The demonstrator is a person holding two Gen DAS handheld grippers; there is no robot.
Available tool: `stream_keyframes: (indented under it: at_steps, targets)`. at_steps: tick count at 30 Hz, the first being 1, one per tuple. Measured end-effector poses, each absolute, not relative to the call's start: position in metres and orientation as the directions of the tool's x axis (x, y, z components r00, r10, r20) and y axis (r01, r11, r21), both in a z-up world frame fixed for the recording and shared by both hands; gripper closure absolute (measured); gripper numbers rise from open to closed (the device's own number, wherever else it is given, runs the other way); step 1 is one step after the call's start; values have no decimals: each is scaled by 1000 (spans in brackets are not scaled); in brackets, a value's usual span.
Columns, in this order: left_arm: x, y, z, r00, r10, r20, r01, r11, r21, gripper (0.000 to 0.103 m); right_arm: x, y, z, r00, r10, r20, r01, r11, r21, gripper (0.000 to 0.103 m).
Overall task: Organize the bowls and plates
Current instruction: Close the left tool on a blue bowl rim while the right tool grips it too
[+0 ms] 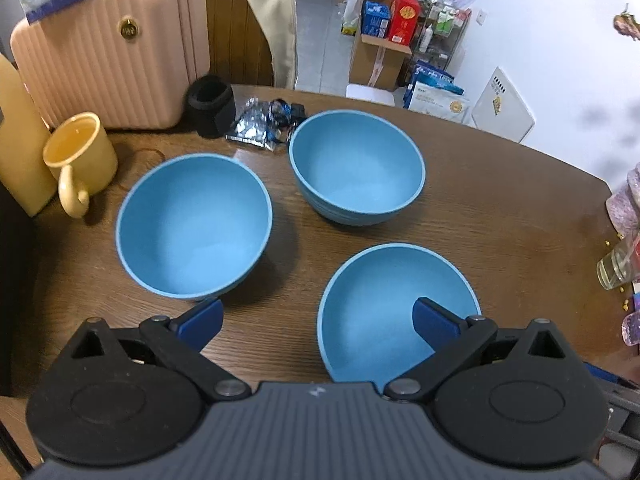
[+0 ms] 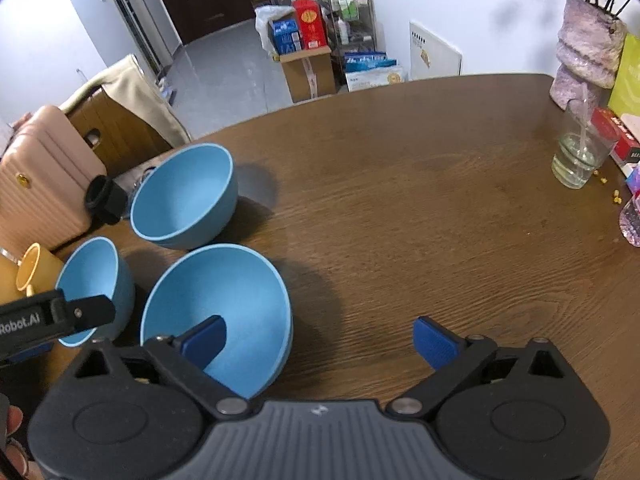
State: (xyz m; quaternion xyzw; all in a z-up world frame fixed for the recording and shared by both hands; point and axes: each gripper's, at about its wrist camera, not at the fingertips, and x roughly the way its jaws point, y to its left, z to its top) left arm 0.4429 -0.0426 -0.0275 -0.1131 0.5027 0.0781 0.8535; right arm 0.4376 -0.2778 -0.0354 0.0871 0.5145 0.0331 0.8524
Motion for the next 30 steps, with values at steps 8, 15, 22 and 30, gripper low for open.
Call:
stream_keyframes:
  at_steps: [8,15,22,30]
  targets:
    - [461,-40,-58,416,18,-909,-282,953,-110,12,457,-275,-64,409,169,-897,46,978,205,23]
    - [476,-42,-74,386,-2,-923,-266,957,-113,25,469,-265,-85,365,214,-906,25,971,240,46]
    - [490,-49,-92,355,-39,-934,-237,963,-130,47,477,-260,-101,334,234,-913,25,966,257,71]
    - [497,-60,-105,333,-44,-942,-203,972,-117,76,479,-265,-114,311,267,-912,58,952,299,93]
